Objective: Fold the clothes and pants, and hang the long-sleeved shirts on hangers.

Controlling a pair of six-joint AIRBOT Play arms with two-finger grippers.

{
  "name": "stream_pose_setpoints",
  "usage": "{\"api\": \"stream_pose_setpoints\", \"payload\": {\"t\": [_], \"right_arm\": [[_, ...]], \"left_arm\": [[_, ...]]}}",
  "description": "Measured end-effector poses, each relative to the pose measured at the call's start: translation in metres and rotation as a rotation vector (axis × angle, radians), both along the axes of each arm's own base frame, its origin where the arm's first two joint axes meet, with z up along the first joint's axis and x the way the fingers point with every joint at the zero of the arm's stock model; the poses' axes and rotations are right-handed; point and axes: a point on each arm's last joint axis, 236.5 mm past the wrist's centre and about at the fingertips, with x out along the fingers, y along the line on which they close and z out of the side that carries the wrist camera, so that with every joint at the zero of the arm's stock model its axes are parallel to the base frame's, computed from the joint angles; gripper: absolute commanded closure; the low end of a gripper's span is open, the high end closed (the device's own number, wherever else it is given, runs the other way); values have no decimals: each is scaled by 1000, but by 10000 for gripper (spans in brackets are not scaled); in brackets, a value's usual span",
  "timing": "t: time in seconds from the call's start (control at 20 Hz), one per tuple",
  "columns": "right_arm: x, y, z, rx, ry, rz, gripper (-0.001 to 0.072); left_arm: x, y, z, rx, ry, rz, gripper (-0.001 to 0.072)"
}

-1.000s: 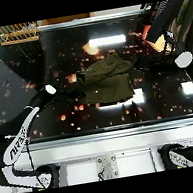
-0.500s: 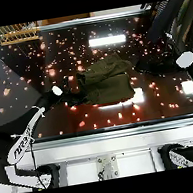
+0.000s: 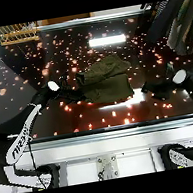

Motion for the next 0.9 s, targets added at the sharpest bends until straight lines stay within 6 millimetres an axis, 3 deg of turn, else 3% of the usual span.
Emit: {"api": "stream_pose_setpoints", "payload": {"t": [0.15,0.3,0.45,0.5,0.6,0.65,0.8,0.9], "right_arm": [[8,25,-29,102,-20,-80,17],[27,54,-38,194,-85,-107,22],[39,72,-43,234,-133,-105,389],[41,74,-45,231,-145,-94,463],[47,77,-45,220,-180,-77,509],[52,76,-43,214,-200,-72,683],[68,76,-31,191,-270,-33,690],[83,77,-7,179,-333,24,691]], "left_arm": [[-2,1,1,1,2,-17,676],[-4,1,1,3,6,-27,676],[-4,1,1,3,7,-32,677],[-5,1,1,3,7,-33,676],[-5,1,1,3,9,-34,676],[-6,1,1,3,11,-36,677],[-7,1,6,-1,6,-41,677],[-2,3,25,-12,-34,-35,677]]}}
